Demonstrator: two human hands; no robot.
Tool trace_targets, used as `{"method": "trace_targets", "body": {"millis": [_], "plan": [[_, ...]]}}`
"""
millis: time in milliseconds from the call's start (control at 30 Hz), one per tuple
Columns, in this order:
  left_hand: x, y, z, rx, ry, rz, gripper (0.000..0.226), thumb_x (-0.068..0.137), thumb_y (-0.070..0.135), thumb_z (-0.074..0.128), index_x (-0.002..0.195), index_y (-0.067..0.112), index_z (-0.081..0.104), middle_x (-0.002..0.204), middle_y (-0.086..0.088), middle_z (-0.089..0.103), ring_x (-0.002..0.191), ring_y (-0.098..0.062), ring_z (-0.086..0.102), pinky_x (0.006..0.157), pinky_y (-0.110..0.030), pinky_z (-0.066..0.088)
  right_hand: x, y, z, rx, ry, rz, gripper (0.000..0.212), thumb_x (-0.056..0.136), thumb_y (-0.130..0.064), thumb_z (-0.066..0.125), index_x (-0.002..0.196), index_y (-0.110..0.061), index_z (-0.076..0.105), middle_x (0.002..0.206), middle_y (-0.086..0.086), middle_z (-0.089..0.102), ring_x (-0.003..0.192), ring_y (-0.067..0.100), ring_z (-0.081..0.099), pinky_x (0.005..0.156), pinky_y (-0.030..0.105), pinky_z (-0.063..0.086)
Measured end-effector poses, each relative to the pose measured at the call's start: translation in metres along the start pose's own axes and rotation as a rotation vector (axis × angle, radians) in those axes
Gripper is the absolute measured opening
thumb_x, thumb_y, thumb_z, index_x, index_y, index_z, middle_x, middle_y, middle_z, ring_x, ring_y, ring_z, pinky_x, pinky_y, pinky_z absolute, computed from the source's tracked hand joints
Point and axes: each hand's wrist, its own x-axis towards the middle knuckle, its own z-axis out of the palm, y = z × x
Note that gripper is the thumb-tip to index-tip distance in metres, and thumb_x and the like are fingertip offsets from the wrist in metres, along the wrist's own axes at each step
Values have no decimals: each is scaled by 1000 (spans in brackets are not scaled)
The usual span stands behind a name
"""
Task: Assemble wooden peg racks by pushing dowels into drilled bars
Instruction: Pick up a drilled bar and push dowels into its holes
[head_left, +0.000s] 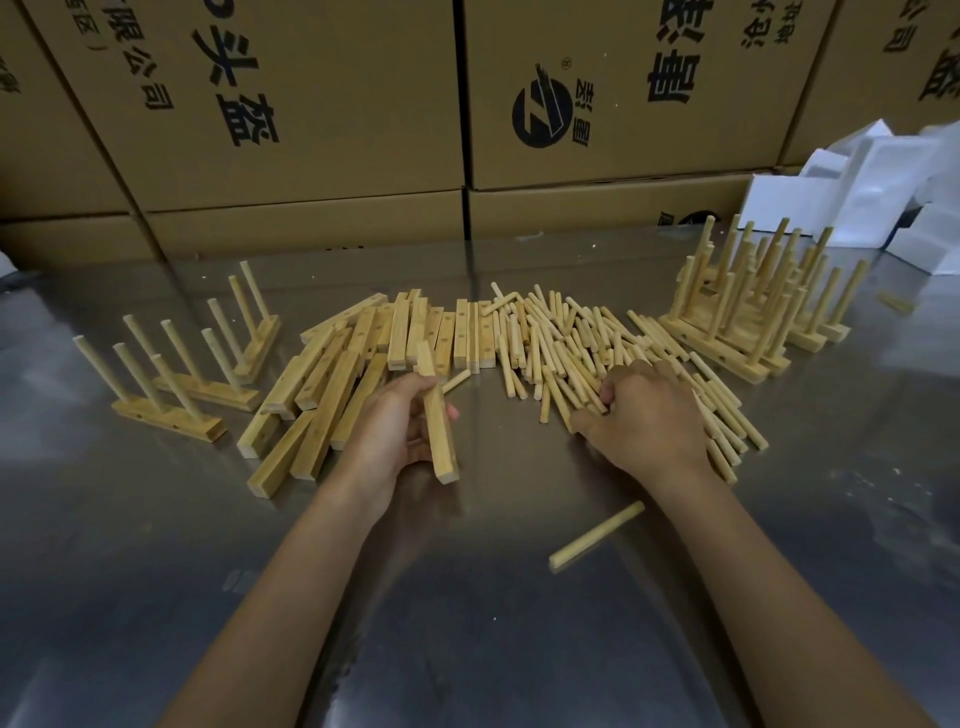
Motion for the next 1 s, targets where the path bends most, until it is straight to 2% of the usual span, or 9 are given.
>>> {"method": "trace_targets", "body": {"millis": [100, 233, 367, 567, 667, 767, 833, 933, 1000], "plan": [[1, 0, 0, -6, -5, -9, 33, 103, 29, 44, 125, 12, 62, 77, -4, 67, 79, -17, 59, 79, -39, 51, -2, -3, 0, 2, 18, -5, 33, 81, -44, 68, 97, -15, 65, 106, 4, 64, 110, 25, 49, 95, 41, 39], [0, 1, 2, 1, -11, -21, 34, 103, 29, 44, 125, 12, 62, 78, -4, 67, 79, -18, 59, 76, -36, 53, -3, -4, 3, 39, 11, -5, 36, 80, -44, 68, 101, -16, 60, 109, 3, 62, 110, 26, 49, 93, 42, 40], [1, 1, 1, 2, 0, -12, 33, 103, 30, 44, 125, 13, 63, 80, -5, 66, 82, -19, 58, 83, -40, 50, -1, -8, 10, 63, 74, -54, 30, 86, -45, 65, 97, -18, 59, 104, 2, 61, 106, 24, 49, 89, 39, 40], [0, 1, -1, -31, -21, -16, 35, 104, 30, 42, 124, 12, 64, 74, -1, 65, 77, -16, 57, 79, -37, 47, 2, -10, 8, 126, 198, -54, 14, 89, -31, 68, 89, -17, 67, 92, -1, 63, 102, 22, 52, 86, 37, 41], [-1, 4, -3, -127, -75, -62, 40, 104, 30, 37, 123, 9, 65, 70, -2, 63, 63, -15, 53, 58, -29, 47, -2, -13, -4, 313, 281, -69, 12, 85, -31, 76, 84, -21, 69, 79, -13, 58, 88, 15, 56, 72, 29, 39], [-3, 6, -4, -184, -154, -80, 42, 104, 29, 34, 125, 6, 63, 71, -5, 60, 52, -15, 43, 46, -26, 39, -8, -28, -13, 677, 164, -29, 11, 79, -34, 81, 78, -30, 71, 68, -20, 60, 69, 6, 54, 58, 20, 40], [-5, 6, -5, -186, -200, -69, 39, 104, 27, 35, 127, 9, 60, 72, -6, 59, 49, -16, 41, 43, -25, 37, -14, -40, -14, 873, 81, -34, 12, 78, -32, 82, 77, -29, 71, 70, -24, 62, 68, 3, 56, 59, 12, 43], [-7, 8, -4, -159, -285, -39, 39, 103, 26, 35, 131, 19, 61, 74, -8, 59, 46, -17, 41, 42, -24, 37, -22, -52, -14, 1007, 51, -106, 7, 87, -31, 75, 87, -27, 69, 80, -13, 70, 81, 3, 65, 75, 22, 52], [-9, 8, -4, -115, -343, -8, 39, 102, 27, 39, 131, 29, 64, 76, -7, 60, 47, -17, 44, 44, -25, 39, -27, -55, -14, 1011, 15, -167, 7, 96, -35, 63, 99, -29, 64, 74, -3, 70, 70, 8, 67, 67, 30, 54]]}}
